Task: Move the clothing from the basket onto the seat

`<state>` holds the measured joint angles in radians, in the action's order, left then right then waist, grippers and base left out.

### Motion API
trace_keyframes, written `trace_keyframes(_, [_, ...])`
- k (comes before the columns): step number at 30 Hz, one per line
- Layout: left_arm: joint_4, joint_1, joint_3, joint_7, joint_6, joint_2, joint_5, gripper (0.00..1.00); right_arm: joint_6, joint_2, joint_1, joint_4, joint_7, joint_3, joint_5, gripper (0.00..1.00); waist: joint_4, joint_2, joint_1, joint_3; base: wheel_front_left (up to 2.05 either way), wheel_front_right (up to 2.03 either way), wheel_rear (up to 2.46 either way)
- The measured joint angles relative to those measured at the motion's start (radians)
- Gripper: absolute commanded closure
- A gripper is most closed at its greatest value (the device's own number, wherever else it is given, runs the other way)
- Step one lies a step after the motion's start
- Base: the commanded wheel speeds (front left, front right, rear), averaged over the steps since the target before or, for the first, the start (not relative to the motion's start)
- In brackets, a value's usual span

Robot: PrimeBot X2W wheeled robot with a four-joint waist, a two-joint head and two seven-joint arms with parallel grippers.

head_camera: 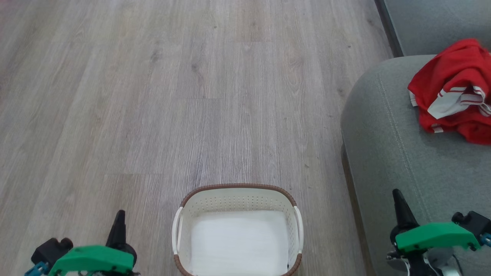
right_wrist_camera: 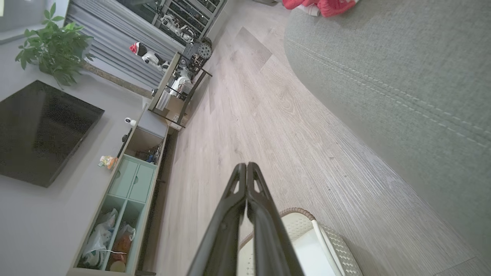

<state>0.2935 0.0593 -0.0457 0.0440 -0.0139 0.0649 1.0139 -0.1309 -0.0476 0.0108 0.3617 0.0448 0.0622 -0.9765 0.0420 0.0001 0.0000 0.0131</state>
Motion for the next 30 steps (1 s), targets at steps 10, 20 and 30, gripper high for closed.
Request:
trace_keyframes(10, [-0.001,-0.024,0.026,-0.026,-0.019,-0.002,0.108,1.00,0.000,0.000,0.002,-0.014,-0.030,0.012,-0.113,1.00,-0.008,0.0000,0.0000,-0.003,0.00,0.00,0.00])
trace_keyframes(20, [-0.005,-0.039,0.052,-0.061,-0.040,-0.007,0.225,1.00,0.000,0.000,0.021,-0.028,-0.055,0.027,-0.238,1.00,-0.016,0.0000,0.0000,-0.006,0.00,0.00,0.00])
trace_keyframes(30, [-0.007,-0.067,0.067,-0.087,-0.062,-0.010,0.330,1.00,0.000,0.000,0.022,-0.040,-0.087,0.038,-0.351,1.00,-0.024,0.0000,0.0000,-0.009,0.00,0.00,0.00])
